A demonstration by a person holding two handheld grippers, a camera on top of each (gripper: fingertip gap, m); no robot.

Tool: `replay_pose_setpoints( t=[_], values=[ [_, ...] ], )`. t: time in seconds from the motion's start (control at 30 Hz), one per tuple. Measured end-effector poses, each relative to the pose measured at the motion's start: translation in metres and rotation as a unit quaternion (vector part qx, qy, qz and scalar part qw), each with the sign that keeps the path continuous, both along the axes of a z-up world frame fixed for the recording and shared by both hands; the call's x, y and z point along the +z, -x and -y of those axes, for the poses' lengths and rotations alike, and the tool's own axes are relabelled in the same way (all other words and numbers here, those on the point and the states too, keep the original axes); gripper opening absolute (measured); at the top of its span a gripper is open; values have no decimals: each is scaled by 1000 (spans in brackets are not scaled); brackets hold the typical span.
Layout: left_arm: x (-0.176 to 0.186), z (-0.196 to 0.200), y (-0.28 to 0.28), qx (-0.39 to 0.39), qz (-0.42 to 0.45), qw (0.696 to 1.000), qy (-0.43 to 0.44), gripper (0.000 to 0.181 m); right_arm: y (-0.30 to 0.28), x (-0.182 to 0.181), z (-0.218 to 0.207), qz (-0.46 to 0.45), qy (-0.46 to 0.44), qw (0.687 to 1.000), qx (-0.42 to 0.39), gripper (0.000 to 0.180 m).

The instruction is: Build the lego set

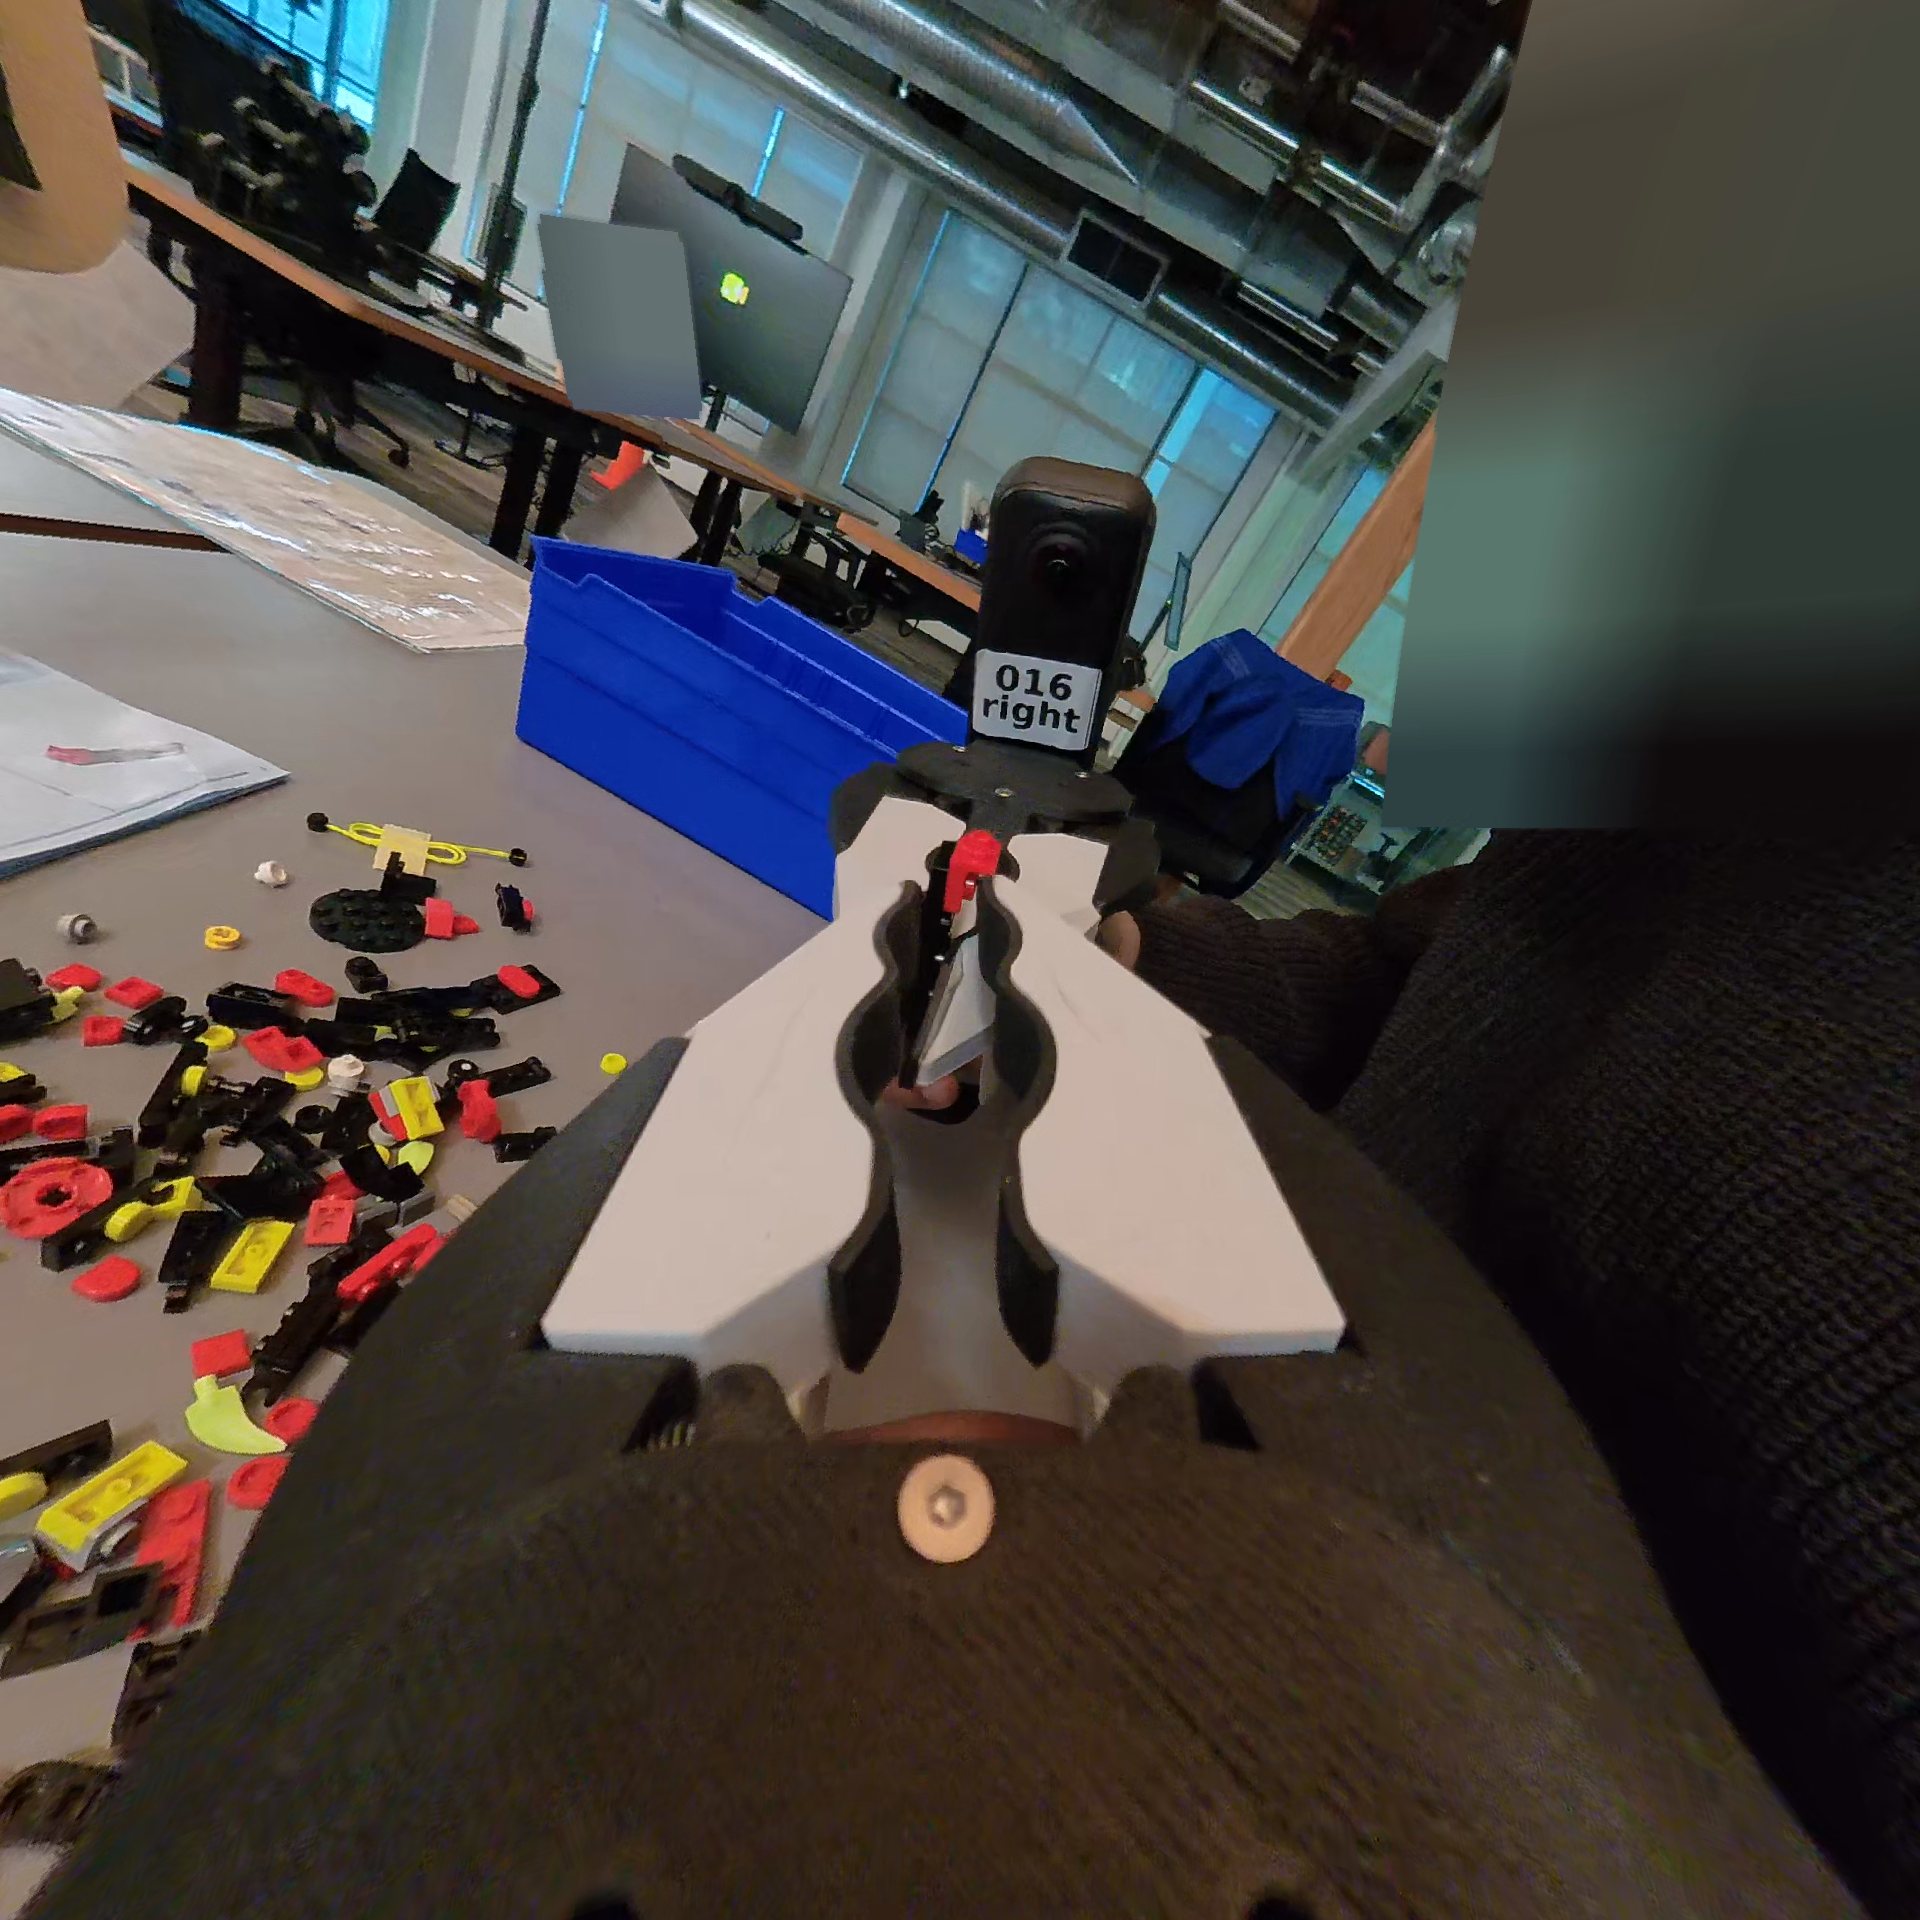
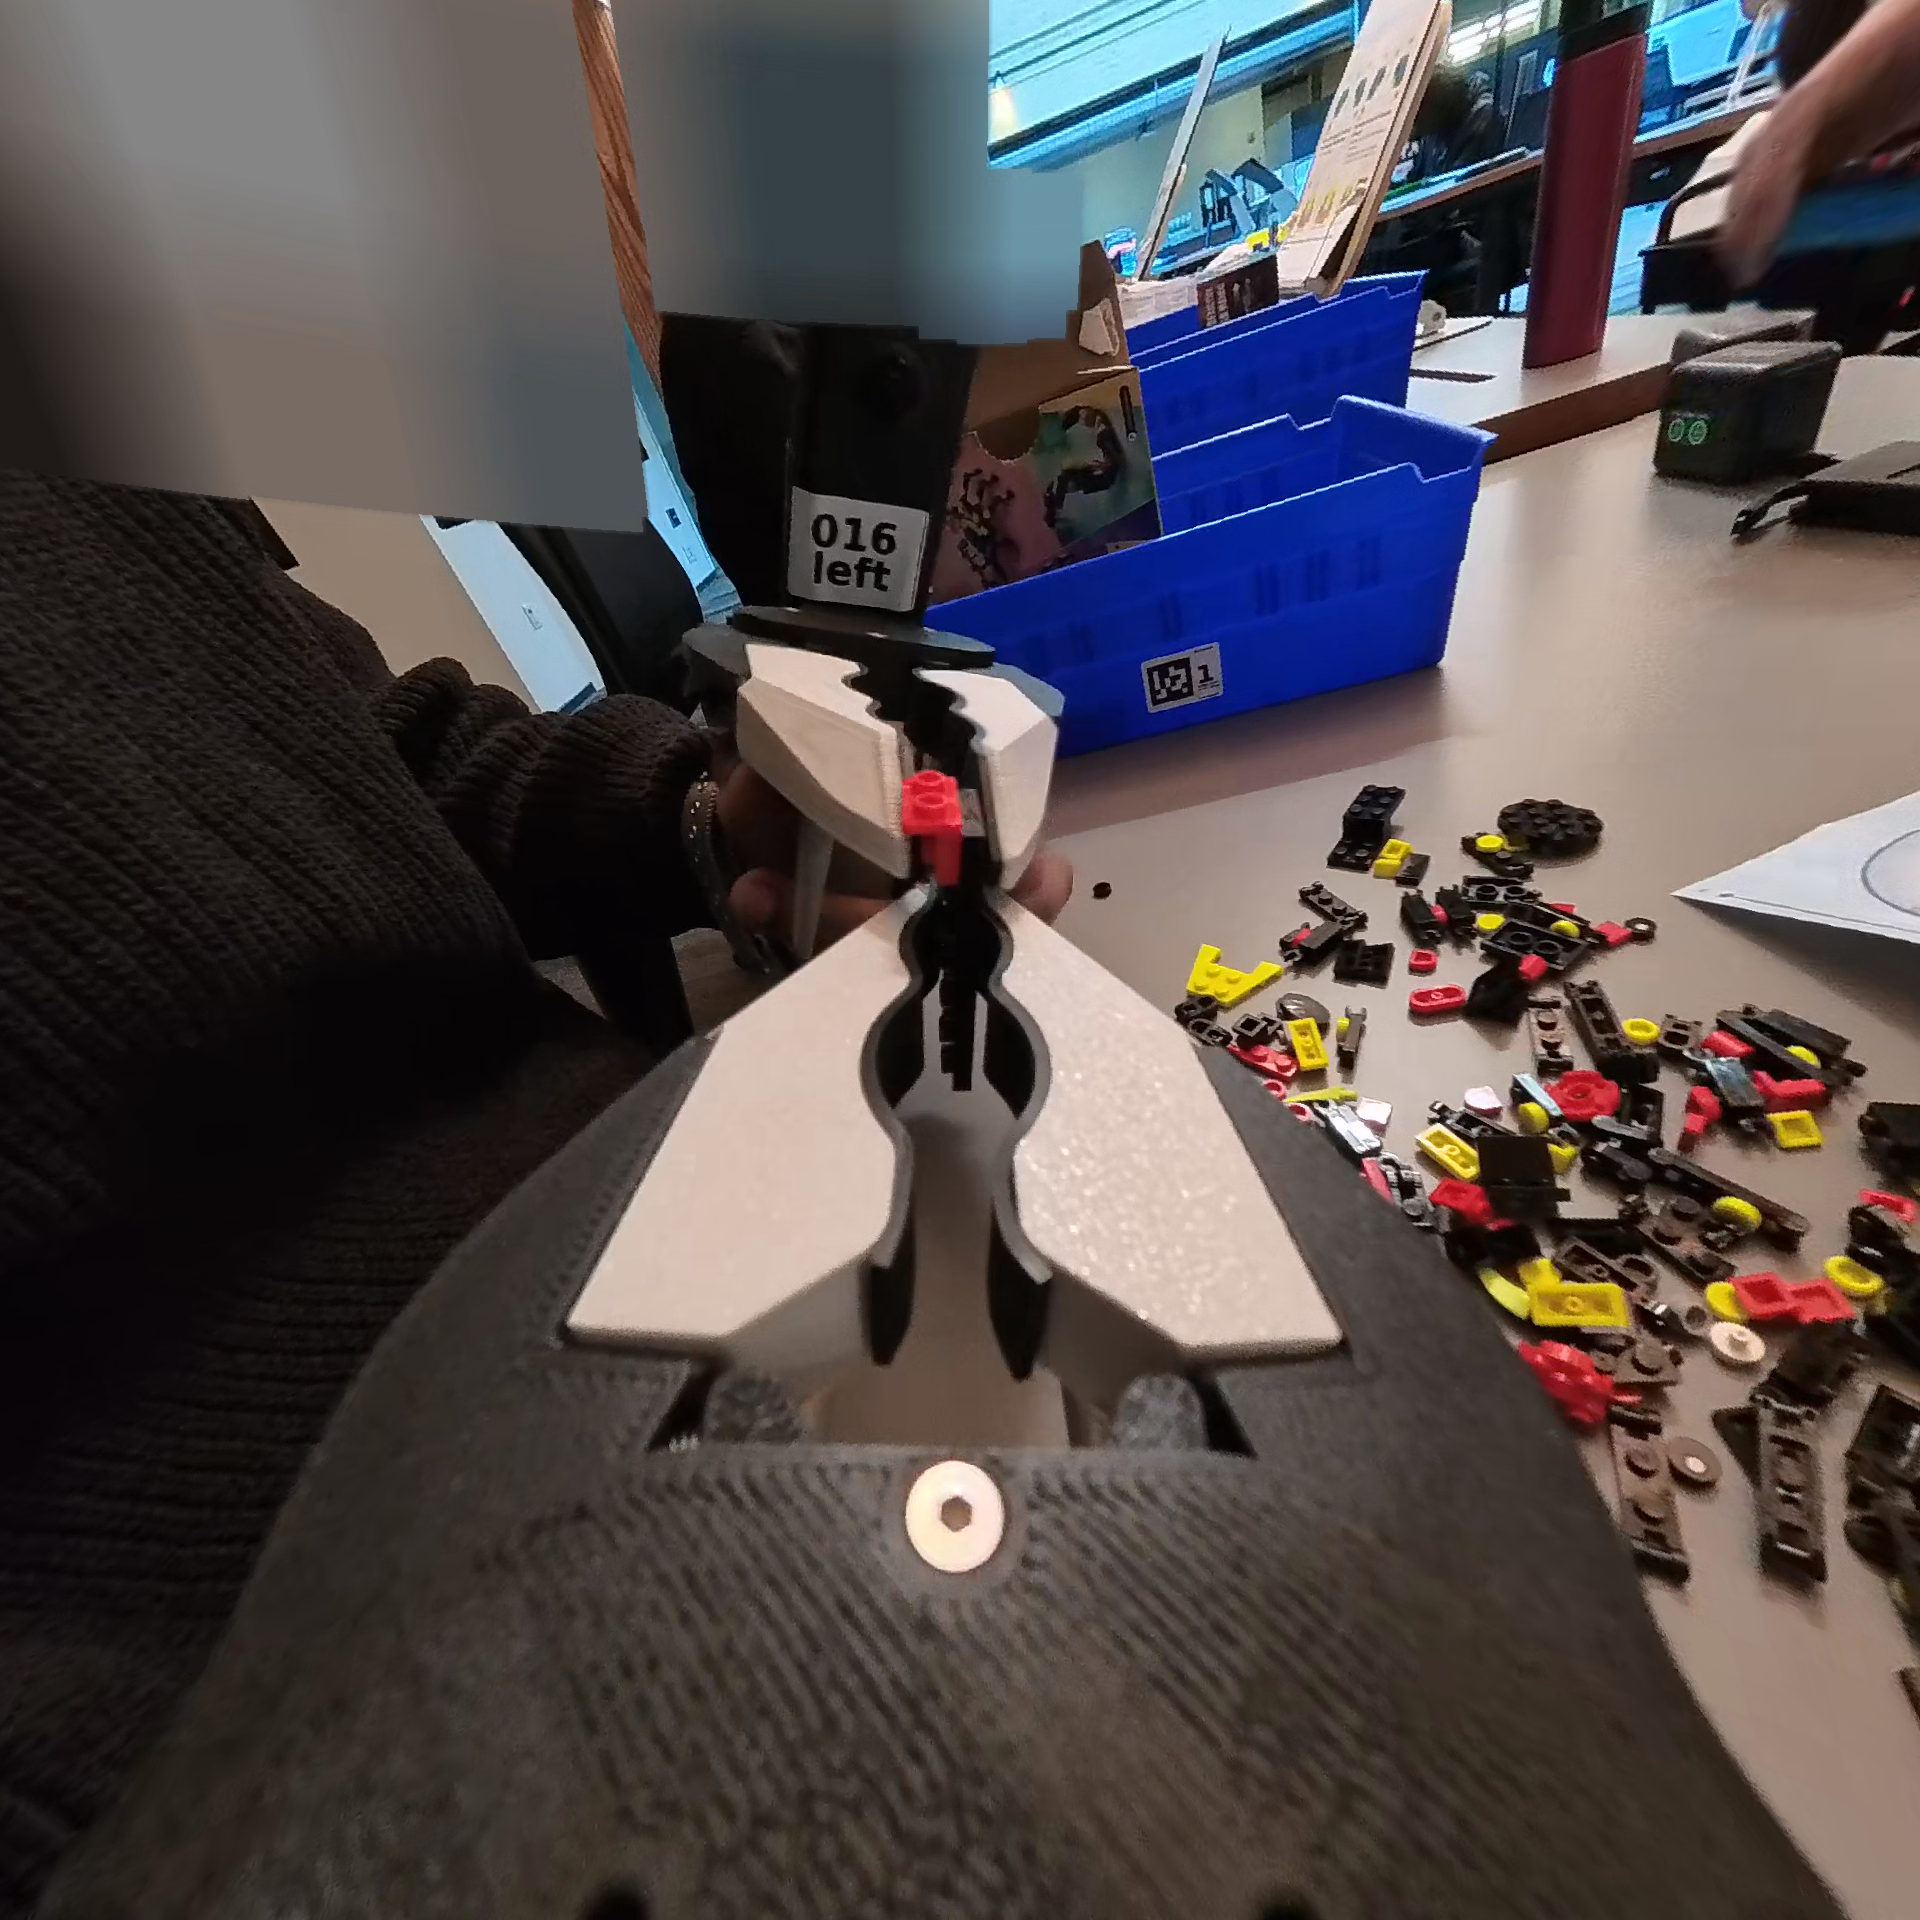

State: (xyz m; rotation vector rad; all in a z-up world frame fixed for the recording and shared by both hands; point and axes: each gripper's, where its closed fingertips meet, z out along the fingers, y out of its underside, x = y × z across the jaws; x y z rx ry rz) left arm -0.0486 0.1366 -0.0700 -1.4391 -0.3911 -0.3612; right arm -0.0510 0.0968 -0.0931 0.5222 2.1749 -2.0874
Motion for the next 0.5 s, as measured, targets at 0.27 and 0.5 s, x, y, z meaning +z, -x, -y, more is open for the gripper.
replay_pose_setpoints(
  t=[0.27,0.5],
  values=[
    [-2,2,5,22,-20,999,14,4,4,-1,0,6,0,1000,-8,5],
    [-1,3,9,34,-26,999,16,4,6,-1,-2,6,-1,1000,-16,8]
  ],
)
